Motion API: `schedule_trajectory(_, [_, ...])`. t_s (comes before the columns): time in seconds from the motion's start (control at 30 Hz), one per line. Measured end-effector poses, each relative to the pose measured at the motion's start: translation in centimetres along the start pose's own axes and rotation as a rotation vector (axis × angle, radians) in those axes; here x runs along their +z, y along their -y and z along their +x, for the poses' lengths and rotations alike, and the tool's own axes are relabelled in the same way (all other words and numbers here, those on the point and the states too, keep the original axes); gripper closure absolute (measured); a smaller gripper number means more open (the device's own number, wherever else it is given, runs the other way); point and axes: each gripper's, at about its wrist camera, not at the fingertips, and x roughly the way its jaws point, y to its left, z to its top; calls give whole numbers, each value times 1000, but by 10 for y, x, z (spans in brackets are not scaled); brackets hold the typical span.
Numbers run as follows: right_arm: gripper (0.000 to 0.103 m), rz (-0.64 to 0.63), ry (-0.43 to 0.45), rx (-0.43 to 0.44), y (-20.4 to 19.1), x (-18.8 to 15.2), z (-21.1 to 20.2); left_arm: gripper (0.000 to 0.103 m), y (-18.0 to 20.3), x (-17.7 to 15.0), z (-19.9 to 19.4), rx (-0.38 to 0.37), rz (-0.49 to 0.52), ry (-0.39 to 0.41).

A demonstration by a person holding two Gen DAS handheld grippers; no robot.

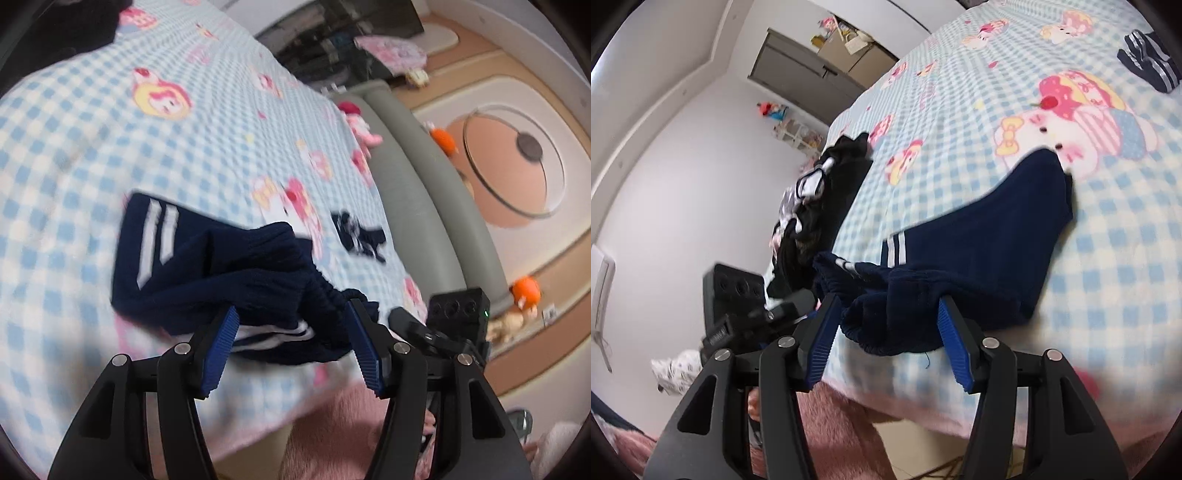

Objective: Fold clothes
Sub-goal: 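Lift the cuff end with both grippers and fold it over toward the waistband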

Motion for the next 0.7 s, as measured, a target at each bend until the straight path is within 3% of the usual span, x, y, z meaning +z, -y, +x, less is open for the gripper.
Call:
schedule_trajectory(0.17, [39, -18, 70, -66, 5, 28, 13, 41, -18, 24, 9, 96, -1, 56])
schedule_trajectory(0.27, [37, -71, 82, -169, 8, 41, 25, 41, -25, 31, 10, 191, 50, 73])
schedule_trajectory(0.37, [37, -269, 62, -284, -11, 34, 28, 41, -25, 29, 17, 291, 162, 59])
schedule_trajectory(0.43, [37, -437, 58, -381, -28, 23, 28, 41, -25, 29, 25, 311, 215, 34])
schedule_trajectory(0.6, [38, -341, -84, -450, 13, 20, 51, 42, -22, 34, 50, 325, 318, -25])
schedule_trajectory(0.7, [38, -297, -98, -404, 29, 22, 53, 43, -24, 38, 62, 312, 329, -75])
